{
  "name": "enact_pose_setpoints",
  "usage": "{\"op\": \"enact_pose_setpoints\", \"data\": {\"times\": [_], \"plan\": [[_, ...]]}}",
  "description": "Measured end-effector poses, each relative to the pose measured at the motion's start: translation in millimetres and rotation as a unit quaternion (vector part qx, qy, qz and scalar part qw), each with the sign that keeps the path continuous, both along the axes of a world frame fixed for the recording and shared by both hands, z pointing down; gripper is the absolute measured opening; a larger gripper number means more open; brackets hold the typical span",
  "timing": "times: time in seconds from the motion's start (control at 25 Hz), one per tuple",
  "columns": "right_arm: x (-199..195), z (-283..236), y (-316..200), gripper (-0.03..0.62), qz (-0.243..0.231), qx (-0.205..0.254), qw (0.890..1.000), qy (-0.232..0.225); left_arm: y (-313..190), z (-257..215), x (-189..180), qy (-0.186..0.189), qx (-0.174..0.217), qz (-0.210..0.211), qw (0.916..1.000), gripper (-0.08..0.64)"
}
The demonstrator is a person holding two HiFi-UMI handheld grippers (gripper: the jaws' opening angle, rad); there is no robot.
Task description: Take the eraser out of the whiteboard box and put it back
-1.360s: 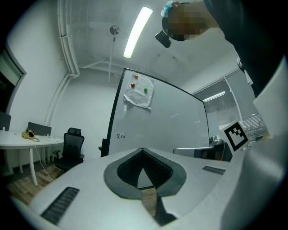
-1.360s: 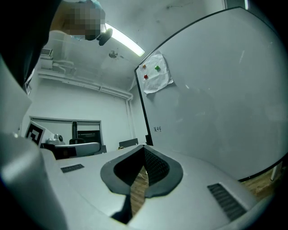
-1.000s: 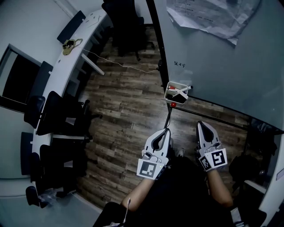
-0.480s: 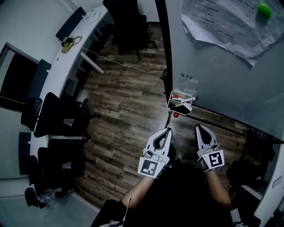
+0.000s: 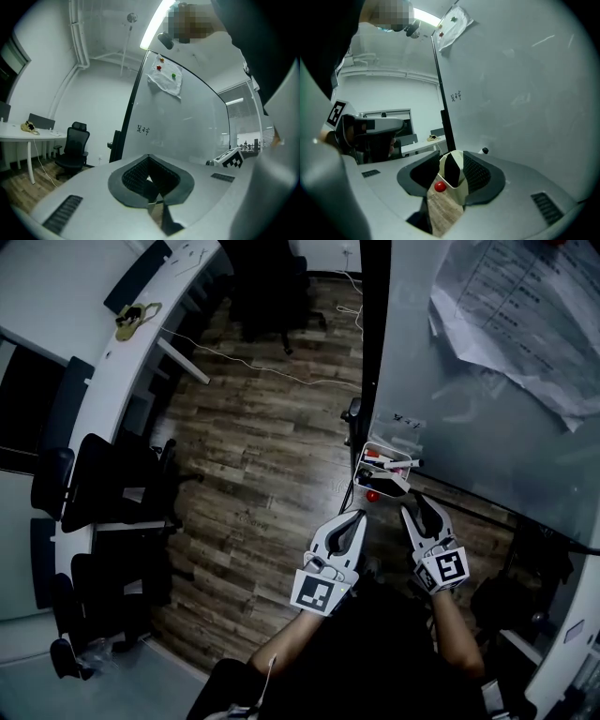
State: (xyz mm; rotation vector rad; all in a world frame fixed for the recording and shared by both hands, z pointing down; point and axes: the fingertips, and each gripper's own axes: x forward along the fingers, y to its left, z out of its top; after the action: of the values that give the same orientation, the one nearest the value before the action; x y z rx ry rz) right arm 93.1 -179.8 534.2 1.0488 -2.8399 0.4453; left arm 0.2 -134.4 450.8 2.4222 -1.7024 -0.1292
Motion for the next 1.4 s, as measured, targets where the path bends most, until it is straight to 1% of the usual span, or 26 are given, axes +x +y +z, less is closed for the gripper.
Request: {"op": "enact_pose_setpoints", "data": {"times": [0.08,0.2,0.4,0.6,0.76,0.92,1.08,1.2,1.32,1.4], "plan": [[-2.3,9.6,-6.5,0.156,-0.002,-0.010,1.000,0.007,-5.4,3.4,-3.2,0.000,-0.004,0.001,1.0000,0.006],[-7.7,16.7,-14.4,0.177,-0.008,-0.012,1.000,0.019,-11.8,7.7,-8.5,0.003,-0.010,0.000,0.9999,0.006],[-14.1,27.6,-21.3,0.190,-0.021,-0.012,0.999,0.027,-19.0,14.0,-10.8,0.009,-0.017,0.000,0.9998,0.006],[-23.3,32.2,-26.0,0.193,-0.029,-0.019,0.999,0.039,-22.5,19.7,-12.0,0.014,-0.025,-0.001,0.9996,0.006],[-32.8,28.2,-28.8,0.192,-0.033,-0.010,0.999,0.033,-22.4,22.7,-15.3,0.016,-0.030,-0.005,0.9994,0.006],[-32.8,27.8,-31.5,0.192,-0.031,0.000,0.999,0.029,-20.4,22.6,-17.8,0.018,-0.033,-0.008,0.9993,0.006],[-30.2,34.5,-27.7,0.190,-0.044,0.003,0.998,0.036,-19.2,23.1,-17.4,0.017,-0.032,-0.009,0.9993,0.006],[-31.0,29.5,-27.6,0.178,-0.037,0.004,0.999,0.038,-17.8,23.3,-16.6,0.015,-0.032,-0.009,0.9993,0.006],[-28.8,30.6,-26.4,0.172,-0.043,0.013,0.998,0.037,-15.2,22.3,-16.6,0.014,-0.032,-0.011,0.9993,0.006],[-28.1,25.7,-26.9,0.170,-0.038,0.020,0.998,0.035,-13.0,21.5,-15.7,0.014,-0.031,-0.011,0.9994,0.006]]}}
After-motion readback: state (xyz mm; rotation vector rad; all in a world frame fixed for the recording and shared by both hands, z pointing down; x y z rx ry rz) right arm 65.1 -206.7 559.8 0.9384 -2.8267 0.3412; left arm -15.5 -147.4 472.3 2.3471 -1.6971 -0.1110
